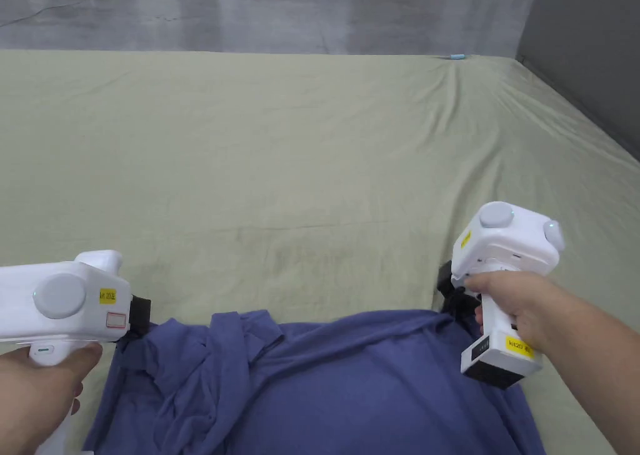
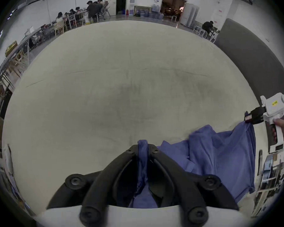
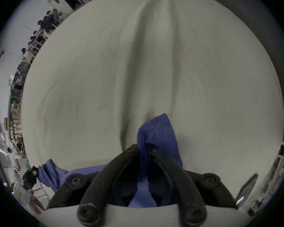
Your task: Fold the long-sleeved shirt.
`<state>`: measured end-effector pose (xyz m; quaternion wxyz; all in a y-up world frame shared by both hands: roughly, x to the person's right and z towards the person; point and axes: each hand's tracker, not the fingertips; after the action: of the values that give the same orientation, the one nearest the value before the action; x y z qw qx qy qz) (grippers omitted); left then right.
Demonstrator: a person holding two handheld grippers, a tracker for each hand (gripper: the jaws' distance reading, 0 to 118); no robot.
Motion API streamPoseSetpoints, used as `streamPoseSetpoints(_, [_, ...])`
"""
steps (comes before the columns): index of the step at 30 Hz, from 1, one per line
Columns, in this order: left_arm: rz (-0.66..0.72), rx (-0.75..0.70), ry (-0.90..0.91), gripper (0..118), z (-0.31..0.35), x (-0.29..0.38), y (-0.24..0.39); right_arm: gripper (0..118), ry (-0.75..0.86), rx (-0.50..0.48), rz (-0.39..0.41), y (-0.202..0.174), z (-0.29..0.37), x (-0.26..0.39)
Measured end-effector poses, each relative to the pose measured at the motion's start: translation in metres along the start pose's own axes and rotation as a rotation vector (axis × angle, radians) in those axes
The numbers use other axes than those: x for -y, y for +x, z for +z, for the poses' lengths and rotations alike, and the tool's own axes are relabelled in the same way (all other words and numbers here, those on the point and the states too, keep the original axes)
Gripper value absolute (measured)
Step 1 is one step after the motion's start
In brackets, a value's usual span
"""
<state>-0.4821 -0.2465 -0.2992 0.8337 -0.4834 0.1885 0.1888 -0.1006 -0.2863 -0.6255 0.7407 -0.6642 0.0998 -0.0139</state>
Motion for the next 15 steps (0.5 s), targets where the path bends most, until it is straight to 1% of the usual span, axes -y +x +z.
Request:
streamPoseSetpoints(1, [-0.002,0.005,-0.001,3,0.001,0.000,-0.002,1,0.043,-0.017,-0.002,-0.001,0.004,-0.001])
streamPoseSetpoints(3, [0.000,0.023,0.010,3,0.009,0.002,-0.007,0,0.094,-0.089,0.087,-0.003,0.019,0.005])
streamPoseSetpoints(5, [0.001,0.056,0.035,3,0.022,0.003,-0.011,0,0.144,-0.111,0.160,-0.003,0.043,0.020])
streamPoseSetpoints(8, [-0.017,0.108,0.069,3,0.051,0.015,-0.015,0,0.226,-0.111,0.325,0.003,0.083,0.051])
streamPoseSetpoints(10, [-0.036,0.131,0.083,3,0.063,0.024,-0.022,0,0.265,-0.146,0.411,0.007,0.113,0.086])
streamPoseSetpoints(11, [-0.048,0.136,0.091,3,0.072,0.030,-0.024,0,0.275,-0.158,0.437,0.013,0.125,0.102])
streamPoseSetpoints(14, [-0.094,0.137,0.091,3,0.093,0.051,-0.031,0,0.297,-0.155,0.504,0.031,0.151,0.152])
streamPoseSetpoints(15, [-0.107,0.132,0.088,3,0.099,0.059,-0.034,0,0.295,-0.144,0.505,0.039,0.155,0.169])
